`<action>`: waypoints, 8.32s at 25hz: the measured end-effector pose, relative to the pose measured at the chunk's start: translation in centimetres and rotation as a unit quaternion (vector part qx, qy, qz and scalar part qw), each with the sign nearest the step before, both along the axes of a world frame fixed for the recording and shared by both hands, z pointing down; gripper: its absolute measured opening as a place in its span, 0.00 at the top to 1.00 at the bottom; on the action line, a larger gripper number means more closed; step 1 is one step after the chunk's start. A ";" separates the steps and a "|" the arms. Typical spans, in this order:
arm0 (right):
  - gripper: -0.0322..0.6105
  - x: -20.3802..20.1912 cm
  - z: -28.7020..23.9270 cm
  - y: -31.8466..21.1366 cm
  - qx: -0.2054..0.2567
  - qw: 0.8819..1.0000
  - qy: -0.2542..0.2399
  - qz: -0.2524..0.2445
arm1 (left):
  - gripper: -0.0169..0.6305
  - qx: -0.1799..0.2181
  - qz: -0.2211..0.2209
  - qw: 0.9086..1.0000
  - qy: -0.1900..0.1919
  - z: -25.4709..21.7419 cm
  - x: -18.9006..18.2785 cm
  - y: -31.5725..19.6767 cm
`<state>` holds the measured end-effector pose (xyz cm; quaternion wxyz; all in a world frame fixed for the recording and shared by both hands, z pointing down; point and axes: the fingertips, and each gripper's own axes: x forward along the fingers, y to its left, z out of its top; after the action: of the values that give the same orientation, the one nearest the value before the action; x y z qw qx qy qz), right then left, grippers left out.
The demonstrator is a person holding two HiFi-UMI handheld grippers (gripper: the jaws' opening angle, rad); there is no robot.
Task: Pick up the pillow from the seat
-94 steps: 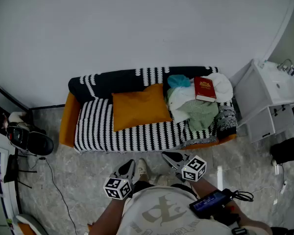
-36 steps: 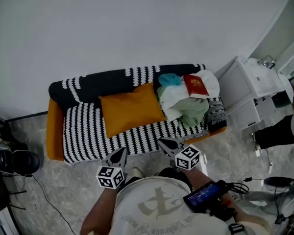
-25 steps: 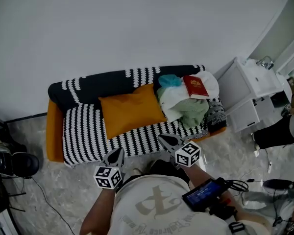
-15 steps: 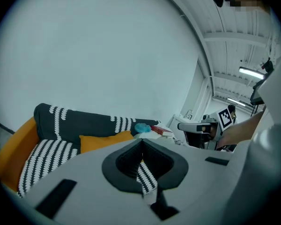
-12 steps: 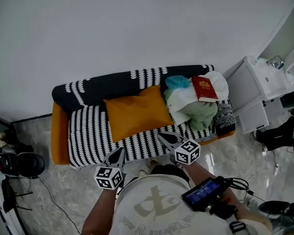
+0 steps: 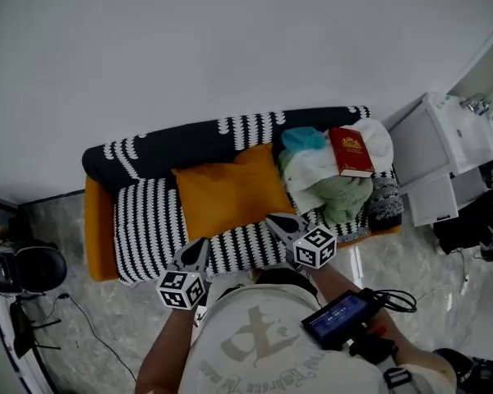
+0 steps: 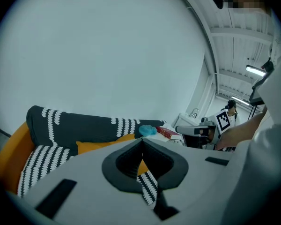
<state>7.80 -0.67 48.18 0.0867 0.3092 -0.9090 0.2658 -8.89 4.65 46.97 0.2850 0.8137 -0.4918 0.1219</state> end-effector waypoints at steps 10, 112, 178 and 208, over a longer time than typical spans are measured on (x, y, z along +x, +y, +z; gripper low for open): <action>0.93 -0.5 3.1 -5.0 -0.030 0.999 0.000 -0.036 | 0.96 -0.033 -0.025 0.999 -0.022 2.2 -0.4 -4.0; 0.45 5.8 38.4 -19.7 -0.294 0.935 0.184 0.076 | 0.59 -0.340 -0.109 0.934 -0.005 42.0 -10.1 -17.5; 0.78 6.6 21.4 -13.4 -0.220 0.967 0.123 0.029 | 0.95 -0.241 -0.164 0.956 -0.015 20.1 -8.9 -9.1; 0.78 -1.1 8.4 -6.8 -0.124 0.987 0.094 -0.029 | 0.95 -0.144 -0.201 0.969 -0.021 8.5 -15.4 1.7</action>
<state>6.68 -7.45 56.62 0.2170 0.2935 -0.8654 0.3434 -24.30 6.36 55.45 0.4076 0.6454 -0.6287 0.1489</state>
